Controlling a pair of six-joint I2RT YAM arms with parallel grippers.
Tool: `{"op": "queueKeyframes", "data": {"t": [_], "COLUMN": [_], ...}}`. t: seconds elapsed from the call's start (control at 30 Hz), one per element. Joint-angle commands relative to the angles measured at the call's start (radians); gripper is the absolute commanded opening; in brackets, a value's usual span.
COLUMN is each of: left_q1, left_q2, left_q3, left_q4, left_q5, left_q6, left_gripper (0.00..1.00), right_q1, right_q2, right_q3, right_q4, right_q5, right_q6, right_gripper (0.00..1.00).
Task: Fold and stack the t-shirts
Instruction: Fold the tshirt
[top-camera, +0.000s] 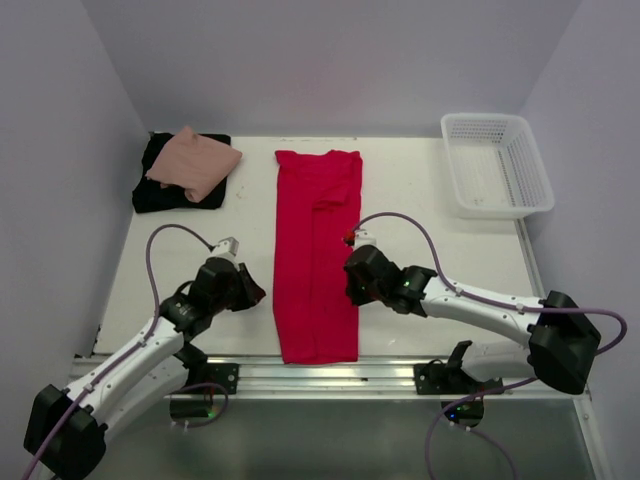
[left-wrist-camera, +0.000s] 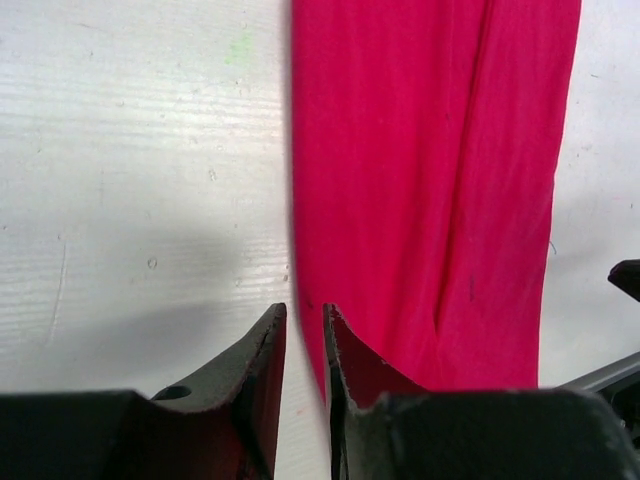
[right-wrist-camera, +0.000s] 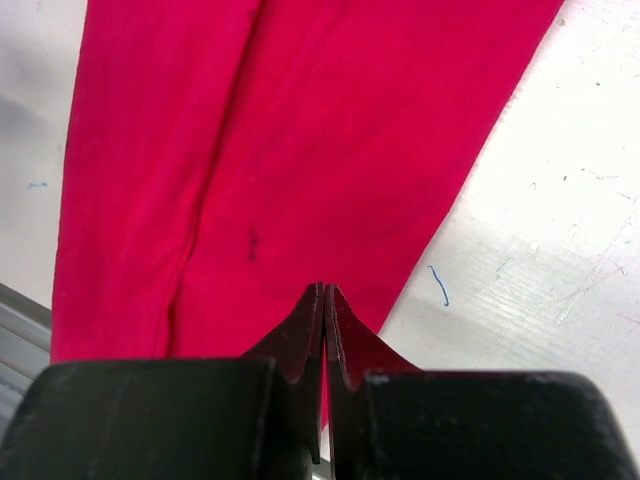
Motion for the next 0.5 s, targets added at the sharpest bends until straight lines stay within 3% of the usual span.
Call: {"op": "queueKeyframes", "data": {"t": [0.0, 0.2, 0.47], "left_q1": [-0.012, -0.038, -0.079], "left_q2": [-0.048, 0.013, 0.105], "left_q3": [-0.041, -0.136, -0.129], "left_q4": [-0.082, 0.011, 0.121], "left_q5": [-0.019, 0.048, 0.06], "left_q6": [-0.053, -0.089, -0.12], "left_gripper": [0.25, 0.26, 0.26], "right_q1": [0.01, 0.016, 0.019], "right_q2": [-0.03, -0.023, -0.024], "right_q3": [-0.01, -0.013, -0.007], "right_q4": [-0.004, 0.0, -0.02], "right_q5": [-0.001, -0.003, 0.025], "right_q6": [0.035, 0.052, 0.046], "right_gripper": [0.0, 0.0, 0.0]}}
